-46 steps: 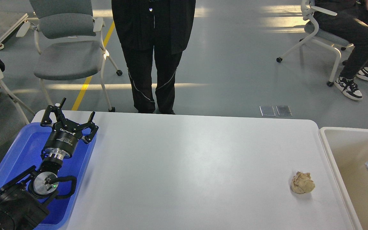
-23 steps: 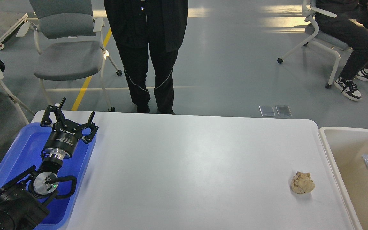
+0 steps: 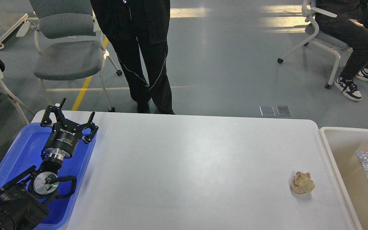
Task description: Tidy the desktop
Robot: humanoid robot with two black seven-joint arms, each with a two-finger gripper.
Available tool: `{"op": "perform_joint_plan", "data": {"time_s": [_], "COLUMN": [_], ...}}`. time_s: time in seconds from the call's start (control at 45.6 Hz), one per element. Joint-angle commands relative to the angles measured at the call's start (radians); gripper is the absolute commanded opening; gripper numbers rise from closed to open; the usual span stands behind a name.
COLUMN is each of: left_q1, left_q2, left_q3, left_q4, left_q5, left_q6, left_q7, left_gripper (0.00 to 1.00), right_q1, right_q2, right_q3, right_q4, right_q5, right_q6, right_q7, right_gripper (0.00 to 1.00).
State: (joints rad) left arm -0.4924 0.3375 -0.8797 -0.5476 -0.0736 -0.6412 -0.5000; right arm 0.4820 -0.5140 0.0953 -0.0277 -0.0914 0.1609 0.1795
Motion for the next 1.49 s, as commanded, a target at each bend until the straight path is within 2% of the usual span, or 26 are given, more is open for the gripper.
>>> {"op": "perform_joint_plan", "data": {"time_s": [0.0, 0.548, 0.745, 0.811, 0.899, 0.943, 1.118, 1.293, 1.469], "left_q1": [0.0, 0.0, 0.0, 0.0, 0.0, 0.0, 0.0, 0.0, 0.0], "left_q2": [0.0, 0.0, 0.0, 0.0, 0.0, 0.0, 0.0, 0.0, 0.0], "left_q3": [0.001, 0.001, -0.001, -0.001, -0.001, 0.001, -0.001, 0.001, 0.001], "left_q4": [0.0, 0.0, 0.0, 0.0, 0.0, 0.0, 0.0, 0.0, 0.0], "left_q5": [0.0, 0.0, 0.0, 0.0, 0.0, 0.0, 0.0, 0.0, 0.0], "left_q6": [0.0, 0.0, 0.0, 0.0, 0.0, 0.0, 0.0, 0.0, 0.0], "left_q7": [0.001, 0.0, 0.0, 0.0, 0.0, 0.0, 0.0, 0.0, 0.0], "left_gripper": [1.0, 1.0, 1.0, 1.0, 1.0, 1.0, 1.0, 1.0, 1.0], "right_q1": [0.033, 0.066, 0.106, 0.11, 0.113, 0.112, 0.103, 0.07, 0.033], "right_q2": [0.009, 0.003, -0.009, -0.031, -0.072, -0.095, -0.164, -0.155, -0.103], "right_q3": [0.011, -0.009, 0.056, 0.122, 0.185, 0.219, 0.4, 0.497, 0.664], "right_q4": [-0.057, -0.061, -0.052, -0.008, 0.083, 0.139, 0.35, 0.535, 0.709], "right_q5": [0.007, 0.006, 0.035, 0.059, 0.061, 0.061, 0.059, 0.058, 0.036], "right_q6": [-0.06, -0.055, -0.046, -0.044, -0.044, -0.044, -0.044, -0.05, -0.116], "right_q7": [0.0, 0.006, 0.012, 0.067, 0.165, 0.192, 0.196, 0.202, 0.21], "right_gripper": [1.0, 1.0, 1.0, 1.0, 1.0, 1.0, 1.0, 1.0, 1.0]}}
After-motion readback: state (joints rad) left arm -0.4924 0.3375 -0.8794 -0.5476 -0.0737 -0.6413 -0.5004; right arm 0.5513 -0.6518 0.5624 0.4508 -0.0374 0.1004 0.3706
